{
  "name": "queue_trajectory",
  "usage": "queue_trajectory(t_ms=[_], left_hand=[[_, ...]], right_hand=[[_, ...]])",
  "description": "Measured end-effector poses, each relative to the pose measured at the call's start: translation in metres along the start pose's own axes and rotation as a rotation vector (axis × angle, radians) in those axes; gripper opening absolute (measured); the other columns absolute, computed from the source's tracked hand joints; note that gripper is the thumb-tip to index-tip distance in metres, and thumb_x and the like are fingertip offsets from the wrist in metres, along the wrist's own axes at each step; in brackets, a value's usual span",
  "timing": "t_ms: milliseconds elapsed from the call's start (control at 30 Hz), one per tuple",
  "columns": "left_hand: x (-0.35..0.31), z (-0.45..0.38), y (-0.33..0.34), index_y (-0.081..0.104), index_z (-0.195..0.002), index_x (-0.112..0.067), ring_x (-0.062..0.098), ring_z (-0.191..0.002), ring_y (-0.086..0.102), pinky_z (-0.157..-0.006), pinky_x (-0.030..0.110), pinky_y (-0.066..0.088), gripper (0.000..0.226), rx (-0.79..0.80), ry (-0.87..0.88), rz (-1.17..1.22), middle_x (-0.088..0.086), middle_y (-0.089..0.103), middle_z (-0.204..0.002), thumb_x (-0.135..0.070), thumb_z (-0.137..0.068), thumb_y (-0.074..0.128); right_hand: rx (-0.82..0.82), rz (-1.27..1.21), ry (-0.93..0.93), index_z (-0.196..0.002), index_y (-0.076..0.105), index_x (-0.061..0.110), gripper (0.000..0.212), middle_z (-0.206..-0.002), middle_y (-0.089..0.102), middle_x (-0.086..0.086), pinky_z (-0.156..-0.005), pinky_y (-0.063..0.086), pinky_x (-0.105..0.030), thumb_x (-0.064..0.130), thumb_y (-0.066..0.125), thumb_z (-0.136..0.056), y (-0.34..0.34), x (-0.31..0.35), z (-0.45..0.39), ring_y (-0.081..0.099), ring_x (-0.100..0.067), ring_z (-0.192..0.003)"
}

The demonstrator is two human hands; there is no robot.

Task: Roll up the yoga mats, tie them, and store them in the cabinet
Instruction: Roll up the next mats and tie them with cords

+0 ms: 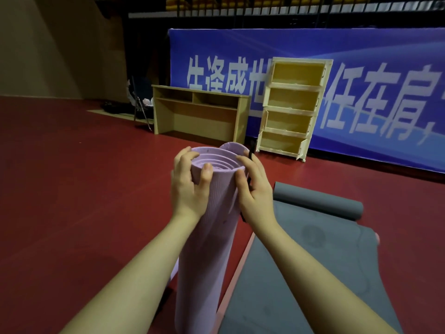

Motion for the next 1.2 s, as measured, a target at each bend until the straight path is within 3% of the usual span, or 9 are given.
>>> queue_trajectory(t_ms=[267, 367, 433, 533, 667, 767, 867, 1033, 1200], left_hand=[[0.011, -0.010, 0.005, 0.059, -0.105, 0.000, 0.027, -0.117, 0.049, -0.100, 0.043, 0.039, 0.054, 0.004, -0.004, -0.038, 0.016, 0.052, -0.126, -0.047, -0.085, 0.042], [0.011, -0.012, 0.002, 0.057, -0.109, -0.002, 0.014, -0.122, 0.042, -0.104, 0.023, 0.033, 0.059, 0.090, -0.007, -0.024, 0.016, 0.046, -0.134, -0.053, -0.083, 0.045], [0.013, -0.012, -0.001, 0.051, -0.121, -0.009, -0.001, -0.124, 0.028, -0.099, 0.005, 0.023, 0.071, 0.215, -0.035, -0.028, 0.015, 0.032, -0.145, -0.061, -0.073, 0.051], [0.013, -0.010, -0.001, 0.032, -0.135, -0.037, -0.003, -0.133, 0.020, -0.098, 0.010, 0.024, 0.089, 0.372, -0.151, -0.016, 0.002, 0.021, -0.152, -0.070, -0.057, 0.060], [0.012, -0.017, -0.008, 0.036, -0.124, -0.051, -0.001, -0.119, 0.042, -0.090, 0.006, 0.031, 0.076, 0.287, -0.126, 0.059, -0.010, 0.045, -0.135, -0.053, -0.060, 0.078], [0.012, -0.020, -0.015, 0.042, -0.119, -0.049, 0.005, -0.117, 0.049, -0.091, 0.011, 0.036, 0.069, 0.203, -0.109, 0.069, -0.012, 0.052, -0.129, -0.037, -0.065, 0.084], [0.011, -0.031, -0.018, 0.043, -0.115, -0.049, 0.004, -0.112, 0.051, -0.089, 0.006, 0.036, 0.068, 0.141, -0.082, 0.062, -0.013, 0.055, -0.125, -0.045, -0.061, 0.084], [0.026, -0.031, -0.015, 0.047, -0.122, -0.037, 0.003, -0.109, 0.046, -0.089, -0.001, 0.028, 0.060, 0.182, -0.037, 0.018, -0.005, 0.050, -0.123, -0.062, -0.068, 0.059], [0.034, -0.039, -0.012, 0.057, -0.101, -0.016, 0.025, -0.090, 0.056, -0.073, 0.032, 0.043, 0.062, 0.107, -0.144, -0.179, 0.004, 0.057, -0.096, -0.068, -0.079, 0.032]], right_hand=[[-0.013, 0.005, 0.036, -0.122, 0.048, 0.045, 0.026, -0.145, 0.042, 0.006, -0.101, 0.026, -0.005, 0.044, 0.041, -0.097, 0.013, -0.009, -0.011, 0.036, 0.004, -0.133], [0.065, -0.004, 0.063, -0.124, 0.041, 0.053, 0.031, -0.149, 0.034, 0.012, -0.099, 0.022, -0.001, 0.043, 0.043, -0.095, 0.008, -0.009, -0.013, 0.027, 0.009, -0.135], [0.092, -0.030, 0.095, -0.130, 0.038, 0.051, 0.037, -0.153, 0.029, 0.010, -0.105, 0.020, -0.006, 0.049, 0.043, -0.093, 0.006, -0.010, -0.015, 0.020, 0.003, -0.141], [0.082, -0.077, 0.107, -0.134, 0.041, 0.042, 0.047, -0.153, 0.033, 0.006, -0.114, 0.022, -0.022, 0.055, 0.043, -0.089, 0.008, -0.007, -0.018, 0.019, -0.006, -0.144], [0.063, -0.072, 0.097, -0.132, 0.051, 0.027, 0.043, -0.150, 0.039, 0.003, -0.115, 0.027, -0.028, 0.041, 0.049, -0.091, 0.009, -0.002, -0.023, 0.028, -0.007, -0.141], [0.041, -0.093, 0.098, -0.128, 0.055, 0.025, 0.040, -0.140, 0.045, 0.017, -0.112, 0.030, -0.023, 0.039, 0.051, -0.090, 0.015, 0.001, -0.030, 0.034, 0.000, -0.136], [-0.003, -0.111, 0.077, -0.125, 0.058, 0.022, 0.038, -0.129, 0.048, 0.026, -0.110, 0.034, -0.025, 0.037, 0.049, -0.092, 0.021, 0.005, -0.044, 0.039, 0.008, -0.128], [-0.012, -0.046, 0.115, -0.131, 0.056, 0.021, 0.041, -0.141, 0.048, 0.003, -0.107, 0.027, -0.011, 0.037, 0.039, -0.097, 0.034, -0.008, -0.043, 0.037, -0.003, -0.134], [-0.021, -0.001, 0.148, -0.123, 0.060, 0.023, 0.039, -0.141, 0.049, 0.004, -0.104, 0.028, -0.013, 0.040, 0.040, -0.096, 0.037, -0.020, -0.037, 0.039, -0.005, -0.134]])
Point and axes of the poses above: each hand's wrist, its own z-axis away from the middle knuckle, its own y-axis out of the palm, x = y × z, the point moved 3 cm from there along -z, towards the middle knuckle
